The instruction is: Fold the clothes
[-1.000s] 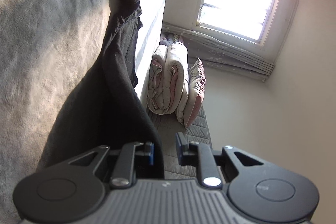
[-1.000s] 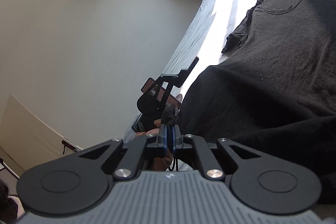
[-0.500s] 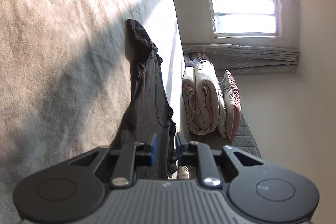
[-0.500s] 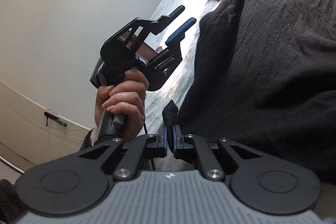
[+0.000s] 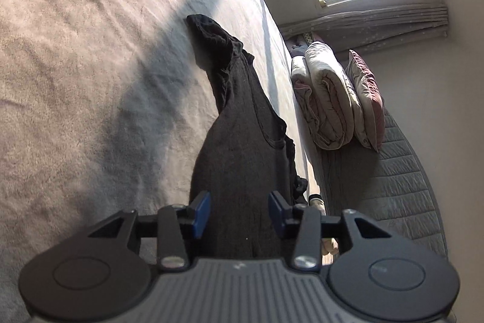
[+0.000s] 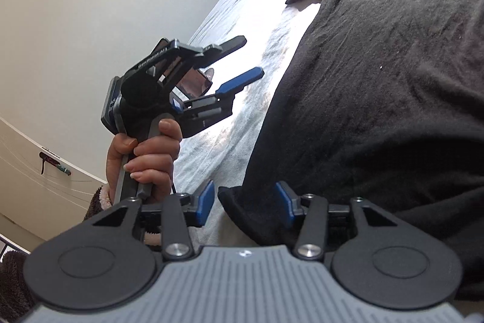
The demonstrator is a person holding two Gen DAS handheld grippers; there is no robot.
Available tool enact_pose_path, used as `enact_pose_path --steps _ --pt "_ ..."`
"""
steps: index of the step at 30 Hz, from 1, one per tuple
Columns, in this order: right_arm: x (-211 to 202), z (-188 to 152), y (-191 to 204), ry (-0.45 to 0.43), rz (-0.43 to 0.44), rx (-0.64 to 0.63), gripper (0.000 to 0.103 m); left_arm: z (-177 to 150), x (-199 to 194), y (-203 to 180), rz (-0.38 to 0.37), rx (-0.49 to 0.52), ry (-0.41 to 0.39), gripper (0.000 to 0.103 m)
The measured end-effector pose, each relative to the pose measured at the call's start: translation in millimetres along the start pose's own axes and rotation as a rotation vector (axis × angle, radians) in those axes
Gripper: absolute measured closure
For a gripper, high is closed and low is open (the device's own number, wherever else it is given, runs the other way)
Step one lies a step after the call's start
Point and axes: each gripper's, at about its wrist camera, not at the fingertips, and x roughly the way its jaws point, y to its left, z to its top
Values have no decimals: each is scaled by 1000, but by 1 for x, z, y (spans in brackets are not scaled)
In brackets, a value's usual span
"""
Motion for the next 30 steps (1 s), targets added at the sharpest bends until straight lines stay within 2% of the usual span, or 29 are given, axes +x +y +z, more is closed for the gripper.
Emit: enact_pose_path --steps 11,15,18,21,22,23,24,27,30 --pt "-124 0 -42 -300 -225 53 49 -42 4 -9 100 226 257 56" --pt "-163 -14 -58 -382 -360 87 49 -50 6 -12 106 238 291 57" --pt "-180 -27 -67 -397 -436 110 49 -52 10 -13 112 228 278 59" --pt "-185 -37 -70 -372 -522 93 49 -52 13 -13 135 229 249 78" --pt "-185 -39 -71 -358 -545 83 49 -52 14 -13 144 230 238 90" --pt "-185 -41 -72 -343 -566 73 49 -52 15 -14 151 230 224 97" --pt "-184 -42 -72 -329 -578 67 49 -50 15 -14 140 226 195 100" --pt "-178 -45 -73 -289 -594 55 49 -41 7 -17 110 207 79 101" --pt "-174 -44 -71 -276 -592 40 49 -33 1 -19 122 203 -24 100"
